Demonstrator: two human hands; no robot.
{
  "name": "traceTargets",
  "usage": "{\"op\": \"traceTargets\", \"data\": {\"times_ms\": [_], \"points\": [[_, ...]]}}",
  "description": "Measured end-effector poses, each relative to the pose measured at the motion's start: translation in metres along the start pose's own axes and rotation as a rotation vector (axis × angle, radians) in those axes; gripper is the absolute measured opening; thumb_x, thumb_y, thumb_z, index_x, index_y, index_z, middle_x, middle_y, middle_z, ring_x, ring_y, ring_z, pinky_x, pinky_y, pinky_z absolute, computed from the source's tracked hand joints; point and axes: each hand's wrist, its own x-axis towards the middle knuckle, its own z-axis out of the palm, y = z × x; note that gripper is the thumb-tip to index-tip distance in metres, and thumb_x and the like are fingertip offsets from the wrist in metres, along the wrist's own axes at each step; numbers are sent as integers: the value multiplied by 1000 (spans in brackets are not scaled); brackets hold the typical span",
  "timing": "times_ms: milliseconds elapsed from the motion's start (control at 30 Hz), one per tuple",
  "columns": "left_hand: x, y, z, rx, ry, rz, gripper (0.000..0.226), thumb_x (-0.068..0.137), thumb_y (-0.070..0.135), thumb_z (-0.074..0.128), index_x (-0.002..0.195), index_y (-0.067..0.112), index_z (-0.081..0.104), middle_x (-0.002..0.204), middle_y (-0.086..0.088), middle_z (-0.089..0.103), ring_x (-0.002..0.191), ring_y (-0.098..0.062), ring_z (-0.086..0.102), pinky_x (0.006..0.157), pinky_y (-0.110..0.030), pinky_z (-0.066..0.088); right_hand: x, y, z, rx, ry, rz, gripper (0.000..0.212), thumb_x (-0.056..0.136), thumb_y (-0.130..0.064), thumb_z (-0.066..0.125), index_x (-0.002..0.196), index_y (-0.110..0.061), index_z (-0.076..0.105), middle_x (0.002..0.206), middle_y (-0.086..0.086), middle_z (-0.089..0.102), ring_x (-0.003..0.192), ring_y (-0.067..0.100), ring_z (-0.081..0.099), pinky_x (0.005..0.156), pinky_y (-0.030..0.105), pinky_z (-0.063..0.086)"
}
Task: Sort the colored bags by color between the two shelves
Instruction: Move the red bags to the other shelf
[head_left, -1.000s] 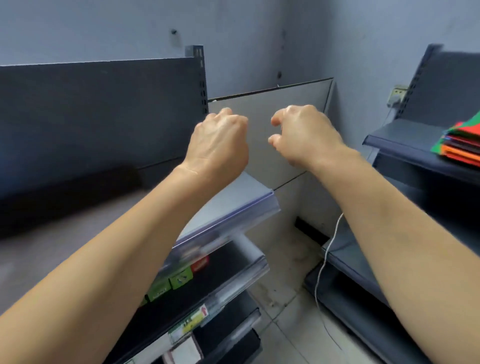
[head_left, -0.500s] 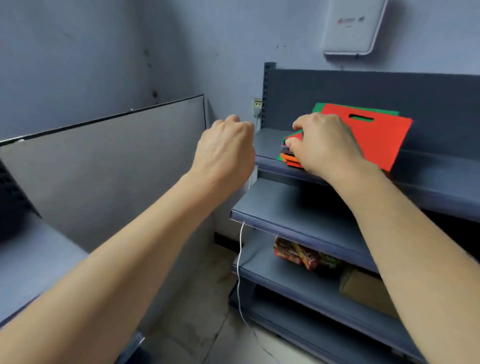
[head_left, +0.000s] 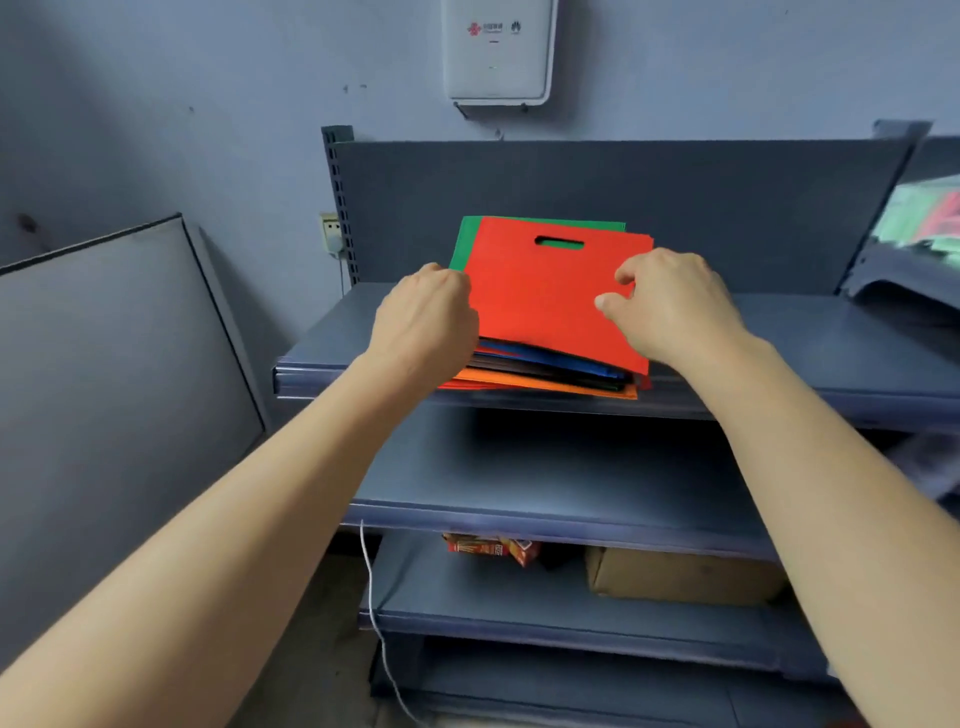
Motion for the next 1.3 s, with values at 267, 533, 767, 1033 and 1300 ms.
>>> {"op": "traceTargets", "data": {"times_ms": [267, 533, 767, 1033, 1300], "points": [[78, -36, 47, -55, -171, -28, 30, 90, 24, 50, 110, 3, 59, 112, -16, 62, 102, -37, 56, 79, -35, 43, 58, 2, 42, -51, -140, 159, 48, 91, -45, 53, 122, -8, 55, 124, 12, 58, 114, 34, 52, 83, 36, 42], [116, -46, 75, -123, -309, -70, 35, 88, 38, 56, 89, 3, 56, 107, -21, 61, 103, -40, 54, 76, -35, 41, 86, 14, 69, -47, -274, 302, 62, 90, -54, 49, 131, -7, 49, 138, 14, 47, 128, 34, 41, 99, 40, 38], [133, -41, 75, -264, -401, -239, 41, 76, 38, 74, 97, 7, 56, 106, -14, 61, 102, -34, 57, 82, -37, 45, 94, 24, 74, 38, -265, 324, 57, 88, -53, 56, 115, -3, 57, 123, 16, 57, 116, 33, 51, 89, 37, 43], [123, -25, 76, -222, -289, -58, 43, 86, 10, 59, 126, 2, 44, 126, -19, 55, 115, -35, 52, 91, -37, 42, 99, 31, 74, 36, -244, 350, 60, 85, -52, 61, 117, -2, 56, 124, 17, 57, 114, 34, 52, 87, 36, 44], [90, 3, 56, 16, -82, 254, 48, 83, -9, 35, 127, 7, 39, 99, -22, 60, 94, -42, 58, 67, -38, 37, 102, 37, 67, -1, -94, 426, 37, 86, -19, 63, 118, -1, 55, 126, 23, 52, 115, 38, 50, 88, 37, 45]]}}
